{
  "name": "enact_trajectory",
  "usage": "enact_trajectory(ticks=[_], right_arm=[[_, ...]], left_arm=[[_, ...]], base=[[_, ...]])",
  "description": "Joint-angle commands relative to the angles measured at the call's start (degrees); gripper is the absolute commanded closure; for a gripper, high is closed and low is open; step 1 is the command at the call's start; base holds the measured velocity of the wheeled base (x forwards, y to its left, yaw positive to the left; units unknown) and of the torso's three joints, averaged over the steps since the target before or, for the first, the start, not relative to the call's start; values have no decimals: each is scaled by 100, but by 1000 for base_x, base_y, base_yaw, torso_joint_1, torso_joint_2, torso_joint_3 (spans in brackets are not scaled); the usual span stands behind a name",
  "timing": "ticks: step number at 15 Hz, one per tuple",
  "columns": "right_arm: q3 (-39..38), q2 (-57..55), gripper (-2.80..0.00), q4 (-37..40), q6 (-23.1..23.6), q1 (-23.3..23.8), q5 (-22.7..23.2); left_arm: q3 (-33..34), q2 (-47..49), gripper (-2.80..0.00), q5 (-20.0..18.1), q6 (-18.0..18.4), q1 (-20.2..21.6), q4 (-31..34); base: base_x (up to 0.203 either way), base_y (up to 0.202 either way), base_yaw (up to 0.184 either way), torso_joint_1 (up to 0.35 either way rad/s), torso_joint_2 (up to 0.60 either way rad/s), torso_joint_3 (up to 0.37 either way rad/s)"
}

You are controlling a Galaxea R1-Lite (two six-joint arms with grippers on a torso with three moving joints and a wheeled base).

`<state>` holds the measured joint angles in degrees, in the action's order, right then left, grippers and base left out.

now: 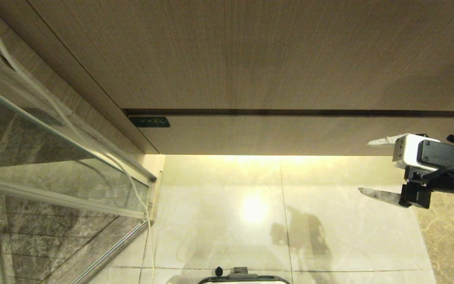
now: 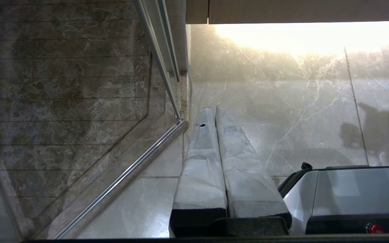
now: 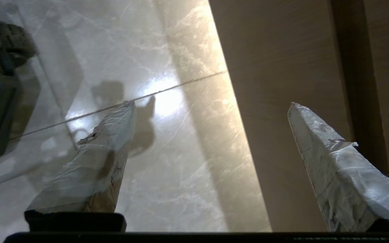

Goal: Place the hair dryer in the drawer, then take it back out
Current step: Close the drawer

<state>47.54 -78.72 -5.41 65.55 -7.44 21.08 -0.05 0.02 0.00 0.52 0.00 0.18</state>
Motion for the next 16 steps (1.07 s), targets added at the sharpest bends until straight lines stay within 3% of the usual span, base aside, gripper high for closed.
enact_trajectory(ticks=[1, 4, 6, 9, 16], right_arm=[[-29, -403, -280, -415, 92, 12, 90], [-55, -416, -280, -373, 670, 335, 199], [-29, -546, -280, -448, 885, 474, 593], [126, -766, -280, -855, 1470, 685, 632], [595, -1342, -280, -922, 1429, 707, 566]], left_arm=[[-4, -2, 0, 0, 0, 0, -1], [-4, -2, 0, 0, 0, 0, -1], [-2, -2, 0, 0, 0, 0, -1], [-4, -2, 0, 0, 0, 0, -1], [-4, -2, 0, 0, 0, 0, -1]], base=[[0, 0, 0, 0, 0, 0], [0, 0, 0, 0, 0, 0], [0, 0, 0, 0, 0, 0], [0, 0, 0, 0, 0, 0], [0, 0, 0, 0, 0, 0]])
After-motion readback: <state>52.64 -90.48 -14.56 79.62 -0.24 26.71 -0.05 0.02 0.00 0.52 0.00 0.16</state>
